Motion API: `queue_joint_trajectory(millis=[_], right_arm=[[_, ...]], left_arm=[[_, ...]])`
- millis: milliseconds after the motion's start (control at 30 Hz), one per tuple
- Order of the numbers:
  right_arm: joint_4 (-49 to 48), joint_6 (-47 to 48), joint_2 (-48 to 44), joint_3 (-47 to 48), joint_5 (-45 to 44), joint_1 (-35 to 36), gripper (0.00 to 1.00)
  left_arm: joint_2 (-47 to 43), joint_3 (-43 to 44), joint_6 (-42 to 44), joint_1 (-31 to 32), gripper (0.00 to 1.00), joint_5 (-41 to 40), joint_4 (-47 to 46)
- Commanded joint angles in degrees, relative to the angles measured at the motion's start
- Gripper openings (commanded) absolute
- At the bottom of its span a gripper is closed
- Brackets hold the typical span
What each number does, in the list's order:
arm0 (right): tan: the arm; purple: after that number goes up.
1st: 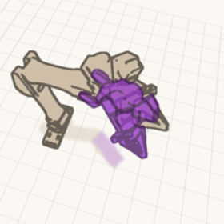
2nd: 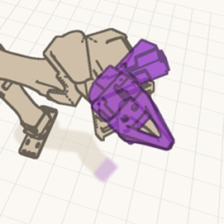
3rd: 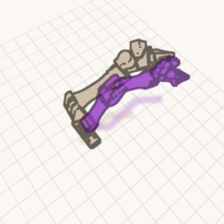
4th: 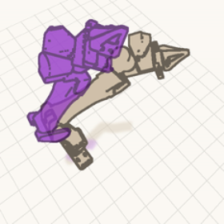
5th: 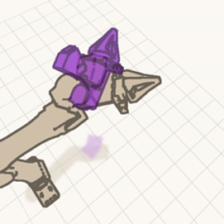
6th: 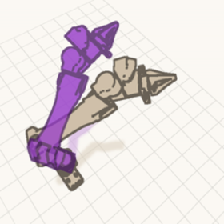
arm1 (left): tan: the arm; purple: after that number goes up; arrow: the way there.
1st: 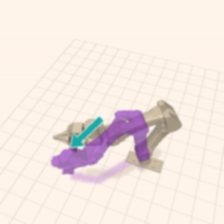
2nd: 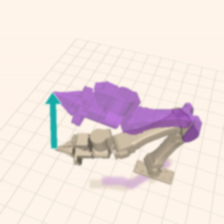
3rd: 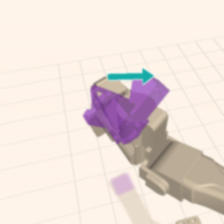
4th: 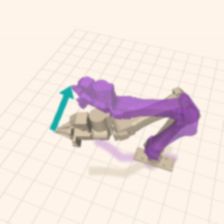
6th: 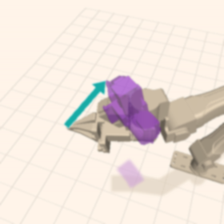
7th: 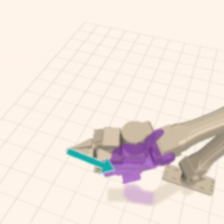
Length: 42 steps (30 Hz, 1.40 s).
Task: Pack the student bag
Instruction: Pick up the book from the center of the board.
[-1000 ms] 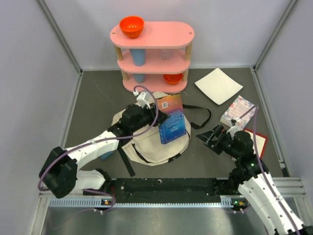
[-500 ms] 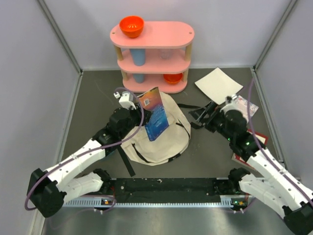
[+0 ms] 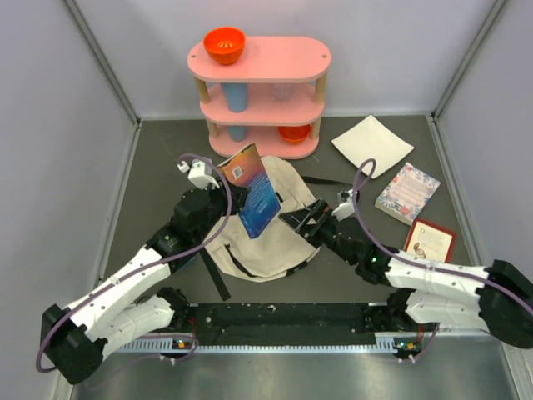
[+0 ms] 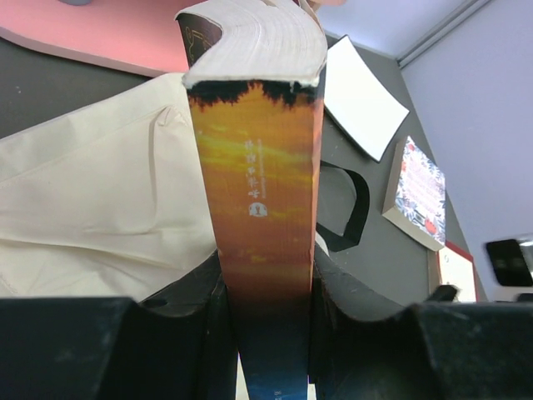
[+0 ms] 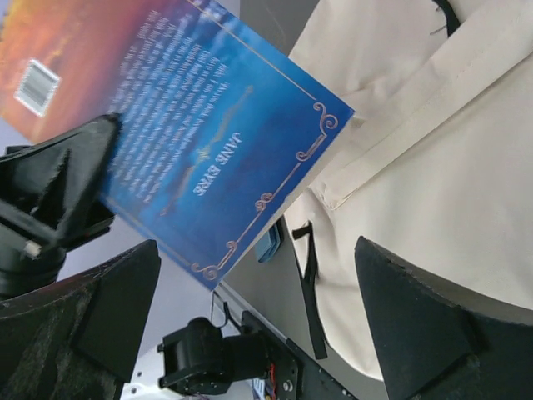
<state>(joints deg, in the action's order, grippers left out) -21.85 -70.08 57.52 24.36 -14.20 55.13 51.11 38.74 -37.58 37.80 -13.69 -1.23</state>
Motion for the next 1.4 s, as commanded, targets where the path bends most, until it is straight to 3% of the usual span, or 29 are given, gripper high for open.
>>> queue_joint_trajectory(millis=[0, 300, 433, 600, 900, 1067, 1367], right_arm=[[-20.23, -5.06, 7.33, -0.89, -1.45, 1.82, 0.99], [-50.01, -6.81, 21.84, -5.28, -1.53, 3.66, 0.99], [-55.58, -8.57, 26.94, -5.47, -1.10, 3.66, 0.99], [-69.10, -7.09, 36.86, -4.14, -0.92, 3.66, 0.99], [-70.26, -1.64, 36.26, -2.92, -0.23, 3.31, 0.99], [-70.35, 0.55, 35.56, -1.69, 2.24, 2.79, 0.99], [-70.35, 1.18, 34.50, -2.47, 2.77, 3.05, 0.99]], left_arm=[[-3.39, 1.95, -2.58, -0.54, 0.00, 2.87, -13.71], [-1.01, 1.61, -8.47, -3.61, 0.00, 15.54, -19.68], [-1.28, 0.90, -9.79, -5.63, 0.00, 18.43, -21.62], [-0.58, -1.03, -15.32, -8.00, 0.00, 23.54, -25.92], [-0.31, -3.58, -20.94, -8.62, 0.00, 26.08, -28.73], [0.04, -7.18, -25.51, -8.62, 0.00, 28.28, -34.79], [-2.68, -8.95, -24.64, -9.06, 0.00, 23.10, -38.75]])
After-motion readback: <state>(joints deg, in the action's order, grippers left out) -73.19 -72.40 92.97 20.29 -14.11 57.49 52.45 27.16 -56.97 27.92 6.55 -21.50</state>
